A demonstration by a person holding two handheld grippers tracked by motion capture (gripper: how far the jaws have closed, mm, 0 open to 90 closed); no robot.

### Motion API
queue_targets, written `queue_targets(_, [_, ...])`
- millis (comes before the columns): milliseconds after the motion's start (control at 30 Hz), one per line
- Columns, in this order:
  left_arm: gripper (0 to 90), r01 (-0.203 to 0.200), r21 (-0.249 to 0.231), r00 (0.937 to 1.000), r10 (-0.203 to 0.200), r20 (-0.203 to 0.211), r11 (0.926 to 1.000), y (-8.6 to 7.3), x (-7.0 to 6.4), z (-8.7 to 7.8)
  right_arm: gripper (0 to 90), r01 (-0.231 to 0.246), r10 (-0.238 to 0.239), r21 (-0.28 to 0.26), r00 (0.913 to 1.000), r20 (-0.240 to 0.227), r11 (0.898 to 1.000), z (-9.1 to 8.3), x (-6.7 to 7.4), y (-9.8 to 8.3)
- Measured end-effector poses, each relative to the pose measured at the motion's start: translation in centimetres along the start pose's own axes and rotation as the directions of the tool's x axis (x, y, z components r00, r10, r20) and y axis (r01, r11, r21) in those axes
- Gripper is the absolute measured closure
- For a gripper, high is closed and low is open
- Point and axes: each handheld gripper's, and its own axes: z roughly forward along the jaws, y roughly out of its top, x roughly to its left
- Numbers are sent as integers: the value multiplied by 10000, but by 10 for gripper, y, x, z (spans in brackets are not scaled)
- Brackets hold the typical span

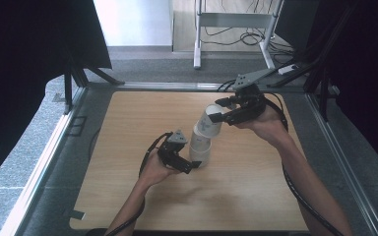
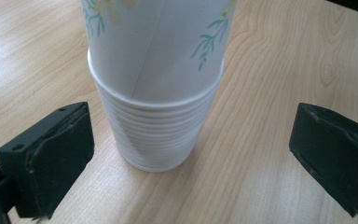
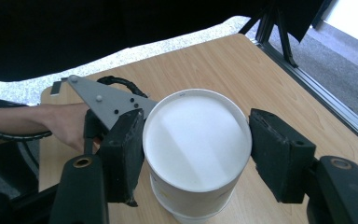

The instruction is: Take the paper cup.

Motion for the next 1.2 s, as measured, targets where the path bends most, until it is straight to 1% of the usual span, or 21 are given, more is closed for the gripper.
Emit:
queue_targets(33, [0,31,-38,10000,-30,52,10000,-1,-1,-2,379,27,-27,-35,10000,-57,10000,-5,3,0])
queue_targets(200, [0,-38,-112,10000,39,49,9999,-4,-6,-8,379,49,-50,-60,9999,-103,10000,-12,9,-2])
queue_targets(300, [0,-43,-250,9998,47,179,9997,-5,-10,-10,379,101,-103,-92,9998,-186,9999,-16,13,-4])
queue_targets(367, [0,-53,-258,9998,59,209,9997,-6,-10,-10,379,142,-144,-101,9997,-182,9998,-17,15,-5])
queue_targets(400, [0,-36,-332,9996,46,286,9994,-7,-13,-10,379,217,-219,-62,9996,-200,9997,-19,19,-8])
queue_targets(500, [0,-100,-355,9993,113,361,9993,-8,-16,-10,379,249,-250,-60,9995,-210,9997,-20,21,-11])
queue_targets(533, [0,-193,-322,9990,206,387,9993,-8,-19,-10,379,247,-248,-33,9994,-221,9997,-21,23,-15])
queue_targets(633, [0,-344,-304,9987,355,378,9989,-9,-24,-10,379,220,-221,-38,9995,-236,9998,-22,24,-20])
queue_targets(700, [2,-362,-305,9984,375,416,9989,-9,-26,-10,380,208,-209,-26,9995,-243,9998,-23,25,-22])
queue_targets(733, [8,-474,-283,9978,486,442,9985,-9,-28,-10,380,212,-212,-17,9994,-255,9998,-23,26,-27])
queue_targets(800, [12,-495,-304,9976,509,468,9983,-9,-29,-10,380,217,-218,-9,9994,-271,9998,-23,27,-30])
queue_targets(867, [16,-525,-402,9972,545,512,9978,-10,-32,-9,380,240,-240,-8,9992,-323,9997,-22,29,-33])
queue_targets(1100, [17,-482,-624,9967,521,620,9969,-14,-37,-9,380,397,-394,68,9985,-381,9992,-16,36,-45])
queue_targets(1200, [10,-357,-873,9958,428,811,9955,-17,-39,-10,380,467,-464,49,9978,-483,9989,-11,41,-55])
